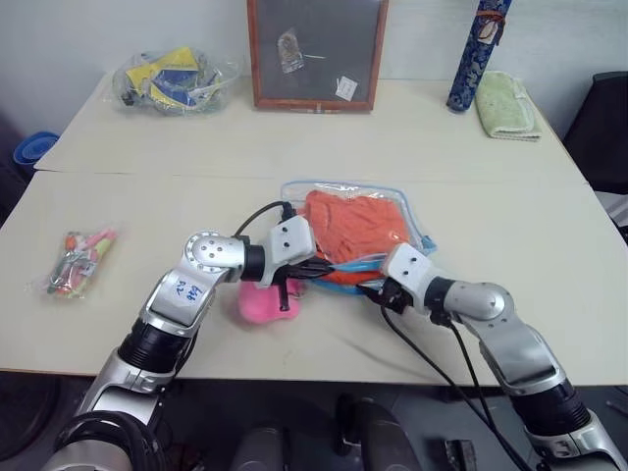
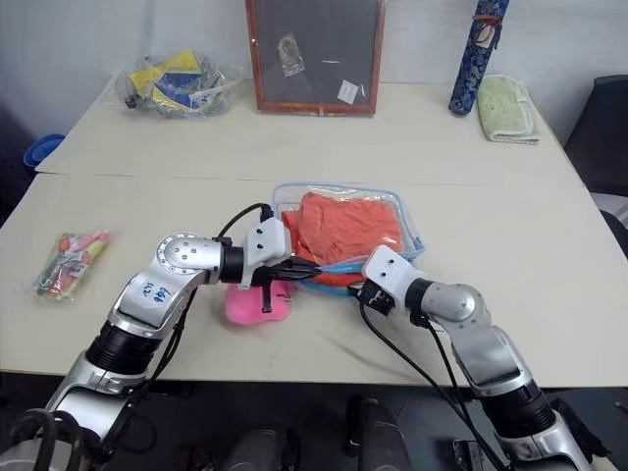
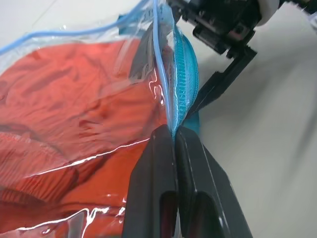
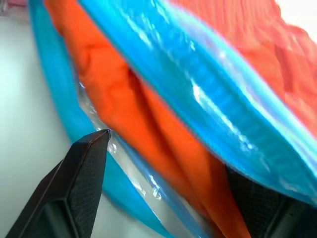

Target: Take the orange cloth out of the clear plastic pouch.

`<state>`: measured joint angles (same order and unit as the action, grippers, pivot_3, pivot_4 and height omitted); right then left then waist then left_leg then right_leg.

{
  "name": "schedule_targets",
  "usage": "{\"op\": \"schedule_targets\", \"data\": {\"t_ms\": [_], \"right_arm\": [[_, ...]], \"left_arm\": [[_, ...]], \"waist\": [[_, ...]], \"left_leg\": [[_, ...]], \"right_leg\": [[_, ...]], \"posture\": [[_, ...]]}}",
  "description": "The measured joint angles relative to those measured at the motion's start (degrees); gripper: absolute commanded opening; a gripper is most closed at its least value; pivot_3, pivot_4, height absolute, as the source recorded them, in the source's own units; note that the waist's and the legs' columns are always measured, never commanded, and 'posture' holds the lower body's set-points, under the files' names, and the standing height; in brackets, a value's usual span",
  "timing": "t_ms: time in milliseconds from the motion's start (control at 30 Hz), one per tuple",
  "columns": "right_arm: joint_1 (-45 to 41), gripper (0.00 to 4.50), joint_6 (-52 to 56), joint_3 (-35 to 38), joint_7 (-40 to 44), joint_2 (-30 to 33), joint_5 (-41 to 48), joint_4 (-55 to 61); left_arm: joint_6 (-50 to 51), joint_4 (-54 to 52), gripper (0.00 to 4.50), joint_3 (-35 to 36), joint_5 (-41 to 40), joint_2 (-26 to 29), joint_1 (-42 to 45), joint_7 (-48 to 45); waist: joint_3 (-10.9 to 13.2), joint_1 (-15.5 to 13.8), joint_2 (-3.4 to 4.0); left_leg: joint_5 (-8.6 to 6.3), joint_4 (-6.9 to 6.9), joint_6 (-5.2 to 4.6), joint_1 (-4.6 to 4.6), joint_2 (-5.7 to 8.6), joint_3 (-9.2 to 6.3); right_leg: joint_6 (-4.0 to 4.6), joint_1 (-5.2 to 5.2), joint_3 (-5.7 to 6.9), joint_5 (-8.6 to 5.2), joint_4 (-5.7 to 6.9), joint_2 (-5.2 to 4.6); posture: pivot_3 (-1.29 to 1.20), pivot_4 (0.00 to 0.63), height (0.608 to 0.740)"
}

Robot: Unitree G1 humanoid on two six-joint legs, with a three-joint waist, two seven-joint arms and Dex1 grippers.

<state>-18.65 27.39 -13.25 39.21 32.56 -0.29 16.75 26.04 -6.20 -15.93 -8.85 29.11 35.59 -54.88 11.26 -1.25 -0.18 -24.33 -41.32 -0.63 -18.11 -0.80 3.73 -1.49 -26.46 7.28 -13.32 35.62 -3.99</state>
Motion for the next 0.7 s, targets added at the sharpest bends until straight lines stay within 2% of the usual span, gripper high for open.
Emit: {"op": "schedule_targets", "data": {"t_ms": [200,500,700], "right_arm": [[-1.67,3.58,0.15,-0.42,0.26,-0.96,-0.13,-1.61],[-4.32,3.58,6.79,2.37,-0.74,-7.51,4.48,-3.71],[-4.95,3.58,8.13,2.5,-0.89,-7.07,5.03,-4.86]], "left_arm": [[0.0,0.0,0.0,0.01,0.14,-0.29,0.01,0.25],[0.03,-0.02,0.0,-0.01,0.25,-0.6,0.02,0.28],[0.02,-0.03,0.0,-0.02,0.26,-0.53,0.02,0.28]], "waist": [[0.0,0.01,0.0],[0.0,0.17,0.01],[0.0,0.03,0.01]], "left_leg": [[0.0,0.0,0.0,0.0,0.0,0.0],[0.0,0.0,0.0,-0.02,-0.02,-0.01],[0.0,0.0,0.0,-0.04,0.0,-0.02]], "right_leg": [[0.0,0.0,0.01,0.0,0.0,-0.01],[0.0,-0.04,0.02,0.0,0.02,-0.01],[0.0,-0.03,0.04,0.0,0.0,-0.03]], "posture": [[0.0,0.15,0.74],[0.0,0.15,0.74],[0.0,0.15,0.74]]}}
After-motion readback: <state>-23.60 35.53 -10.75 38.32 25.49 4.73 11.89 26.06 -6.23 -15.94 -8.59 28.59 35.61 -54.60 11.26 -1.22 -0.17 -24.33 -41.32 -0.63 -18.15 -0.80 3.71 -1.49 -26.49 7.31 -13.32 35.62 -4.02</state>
